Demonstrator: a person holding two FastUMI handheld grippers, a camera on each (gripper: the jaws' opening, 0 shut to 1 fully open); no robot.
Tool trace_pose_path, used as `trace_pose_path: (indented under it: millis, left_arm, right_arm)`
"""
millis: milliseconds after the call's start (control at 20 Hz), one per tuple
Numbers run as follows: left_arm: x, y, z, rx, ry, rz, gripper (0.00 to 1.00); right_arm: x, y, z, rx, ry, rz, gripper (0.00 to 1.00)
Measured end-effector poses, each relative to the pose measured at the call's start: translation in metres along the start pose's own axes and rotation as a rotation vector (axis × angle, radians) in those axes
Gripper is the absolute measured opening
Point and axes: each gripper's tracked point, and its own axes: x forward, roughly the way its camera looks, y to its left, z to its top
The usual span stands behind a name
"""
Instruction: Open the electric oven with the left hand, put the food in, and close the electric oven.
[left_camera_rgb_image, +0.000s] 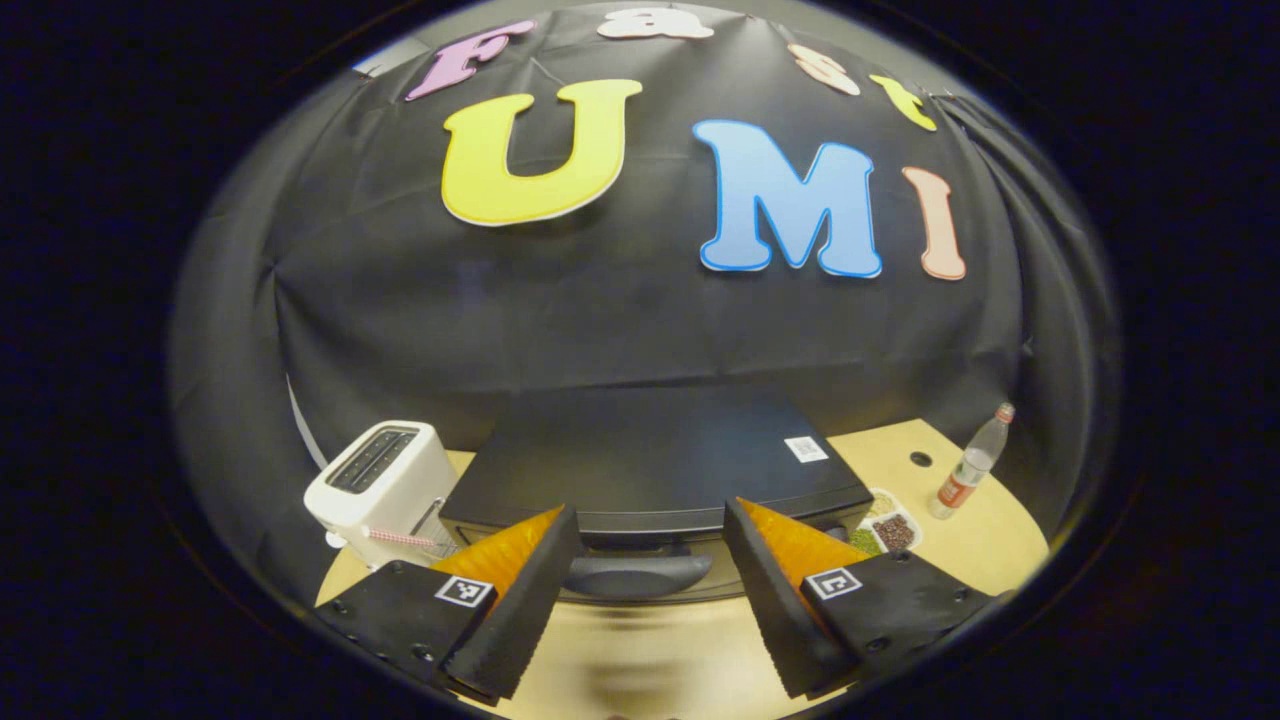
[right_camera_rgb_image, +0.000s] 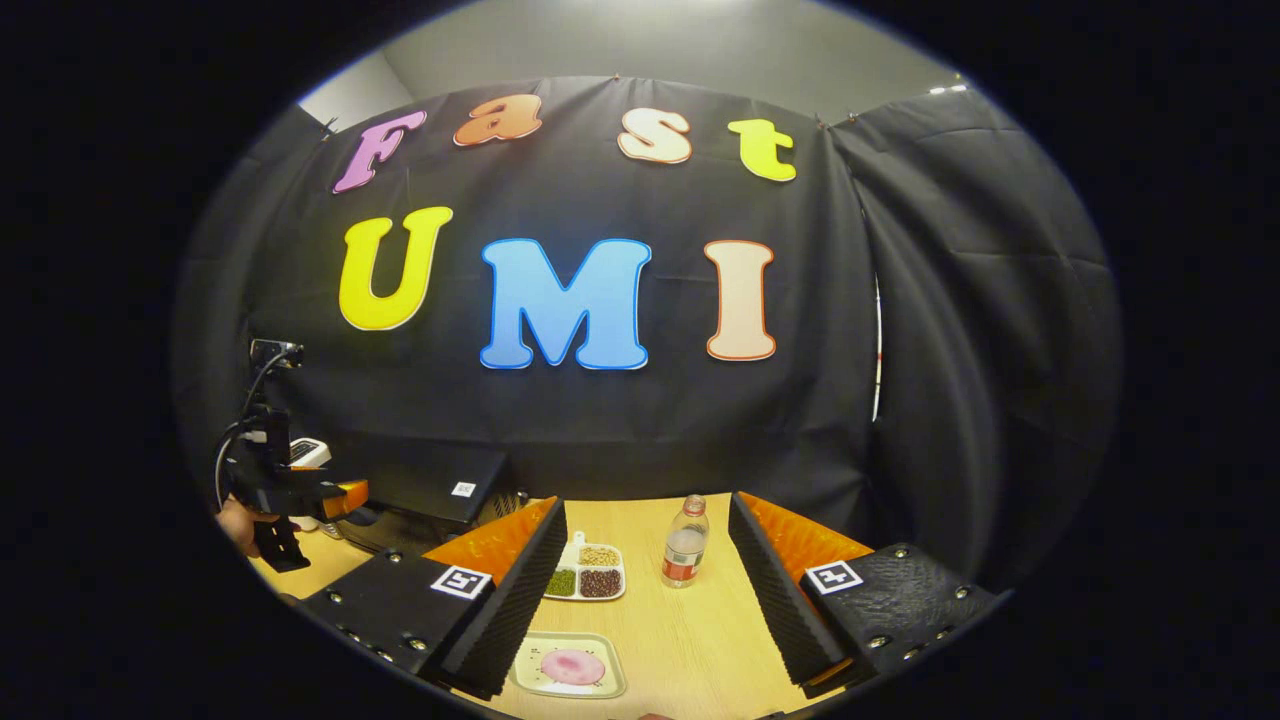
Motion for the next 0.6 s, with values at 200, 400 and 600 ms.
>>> trace_pose_path:
  millis: [200,400,600]
  left_arm:
    - [0.028,0.006,-0.027,0.024,0.068,-0.003,0.97]
    - [0.024,0.007,-0.029,0.041,0.029,0.001,1.00]
    - [0.013,0.009,-0.039,0.003,0.037,0.020,1.00]
  right_arm:
    - [0.003,-0.007,0.000,0.008,0.010,-0.029,0.98]
    - [0.009,-0.006,-0.003,0.017,0.017,-0.030,0.99]
    - [0.010,0.005,-0.004,0.027,0.018,-0.001,0.99]
